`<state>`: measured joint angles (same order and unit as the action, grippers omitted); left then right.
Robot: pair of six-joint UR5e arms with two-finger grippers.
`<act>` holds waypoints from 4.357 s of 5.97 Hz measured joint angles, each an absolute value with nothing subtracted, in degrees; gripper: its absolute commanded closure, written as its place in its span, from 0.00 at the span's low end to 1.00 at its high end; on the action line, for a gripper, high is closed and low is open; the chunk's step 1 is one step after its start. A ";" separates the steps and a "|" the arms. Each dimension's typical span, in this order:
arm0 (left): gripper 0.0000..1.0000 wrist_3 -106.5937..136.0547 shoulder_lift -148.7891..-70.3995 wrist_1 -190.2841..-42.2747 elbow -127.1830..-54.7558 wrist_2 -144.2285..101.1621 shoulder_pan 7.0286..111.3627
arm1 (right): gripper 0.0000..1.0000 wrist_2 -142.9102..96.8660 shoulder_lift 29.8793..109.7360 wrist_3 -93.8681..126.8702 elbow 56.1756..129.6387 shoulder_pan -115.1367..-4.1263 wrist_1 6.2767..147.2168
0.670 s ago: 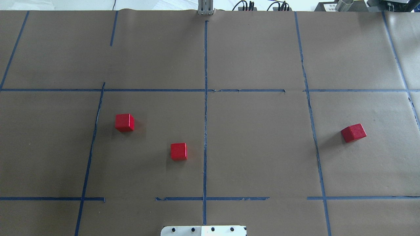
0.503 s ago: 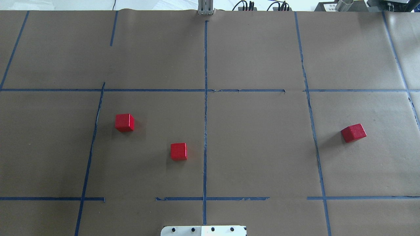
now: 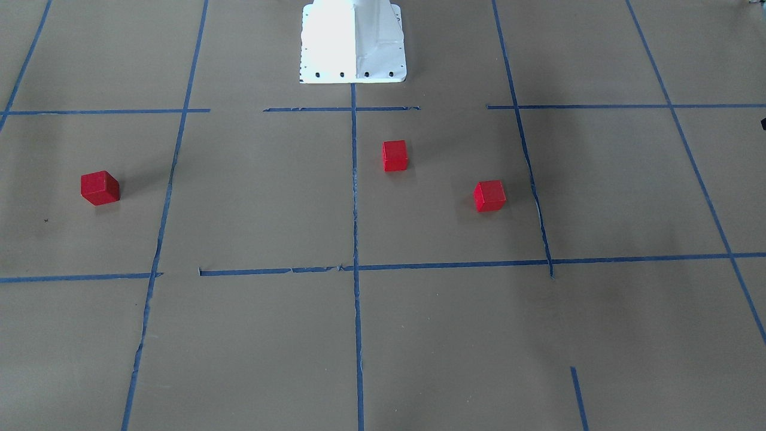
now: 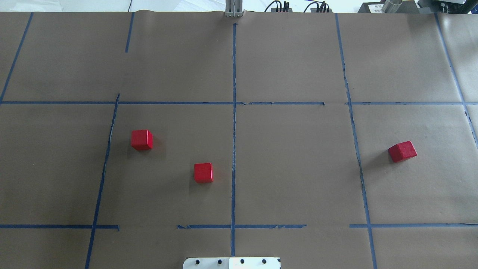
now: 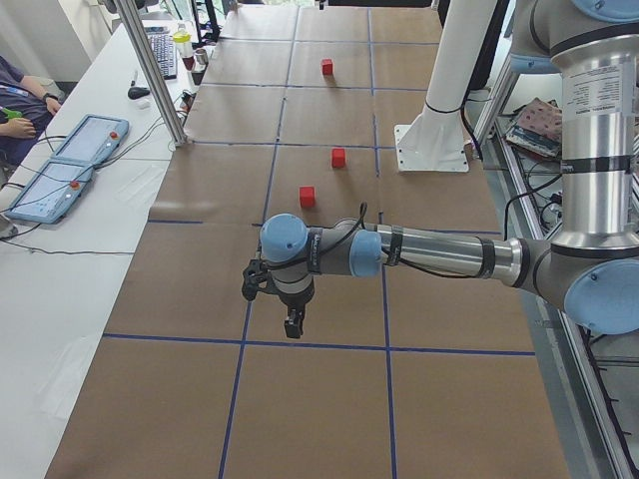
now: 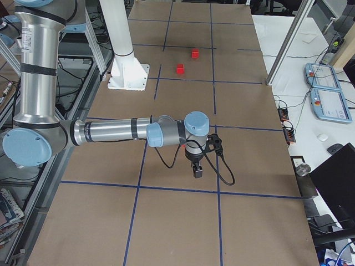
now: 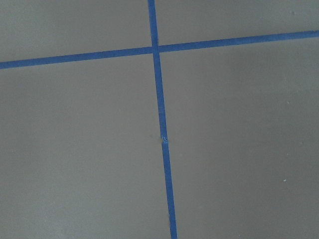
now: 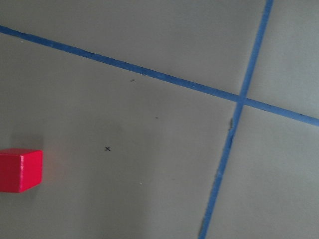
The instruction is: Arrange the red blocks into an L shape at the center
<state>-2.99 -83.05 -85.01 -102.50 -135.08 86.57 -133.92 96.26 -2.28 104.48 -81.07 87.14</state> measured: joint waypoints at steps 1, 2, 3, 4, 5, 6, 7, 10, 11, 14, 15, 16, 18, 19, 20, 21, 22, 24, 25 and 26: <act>0.00 -2.99 -82.97 -85.00 -102.66 -135.09 86.57 | 0.00 -134.24 95.37 4.17 107.78 -76.06 87.06; 0.00 -2.99 -82.92 -84.99 -102.78 -135.09 86.57 | 0.00 -133.91 94.27 10.00 110.28 -70.80 86.92; 0.00 -2.99 -82.89 -84.99 -102.79 -135.09 86.57 | 0.00 -132.74 93.52 15.57 111.38 -65.74 84.80; 0.00 -2.99 -82.88 -84.99 -102.77 -135.09 86.57 | 0.00 -130.38 93.50 22.00 111.46 -61.17 80.21; 0.00 -2.99 -82.88 -84.99 -102.75 -135.09 86.57 | 0.00 -127.64 94.09 27.13 110.48 -57.38 75.77; 0.00 -2.99 -82.88 -84.99 -102.75 -135.09 86.57 | 0.00 -125.89 94.80 29.89 108.70 -54.74 72.95; 0.00 -2.97 -82.88 -84.99 -102.75 -135.09 86.55 | 0.00 -125.14 95.05 31.23 107.19 -53.05 71.82; 0.00 -2.90 -82.88 -84.99 -102.68 -135.09 86.51 | 0.05 -124.15 93.73 31.62 102.23 -49.29 71.37; 0.00 -2.90 -82.88 -84.99 -102.67 -135.09 86.54 | 0.55 -124.06 93.11 31.55 101.05 -48.79 71.37; 0.00 -2.90 -82.80 -84.99 -102.66 -135.09 86.57 | 0.94 -124.34 91.89 31.77 101.05 -48.28 71.85; 0.00 -2.92 -82.80 -84.99 -102.66 -135.09 86.57 | 0.93 -124.59 90.68 32.64 102.34 -48.26 72.34; 0.00 -2.94 -82.79 -84.99 -102.68 -135.09 86.57 | 0.92 -124.74 87.58 35.67 103.89 -48.25 74.72; 0.00 -2.95 -82.79 -84.99 -102.74 -135.09 86.57 | 0.90 -124.38 72.67 46.06 104.71 -45.33 87.25; 0.00 -2.92 -82.79 -84.99 -102.74 -135.09 86.57 | 0.87 -123.44 65.54 51.67 103.12 -42.16 91.21; 0.00 -2.93 -82.79 -84.99 -102.74 -135.09 86.57 | 0.82 -121.15 58.85 57.47 99.62 -38.57 92.54; 0.00 -2.97 -82.79 -84.99 -102.75 -135.09 86.57 | 0.79 -118.10 52.48 61.90 94.64 -35.16 92.82; 0.00 -2.96 -82.79 -84.99 -102.75 -135.09 86.57 | 0.77 -115.63 47.23 64.22 89.40 -32.45 92.85; 0.00 -2.95 -82.79 -84.99 -102.71 -135.09 86.57 | 0.73 -113.20 41.01 66.80 82.75 -28.71 92.82; 0.00 -2.92 -82.79 -84.99 -102.72 -135.09 86.57 | 0.68 -112.26 40.12 67.44 81.62 -27.67 92.79; 0.00 -2.90 -82.77 -84.96 -102.72 -135.09 86.57 | 0.62 -111.80 39.80 67.62 80.68 -27.29 92.72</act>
<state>-2.90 -82.77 -84.96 -102.72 -135.09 86.57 -111.80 39.80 67.62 80.68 -27.29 92.72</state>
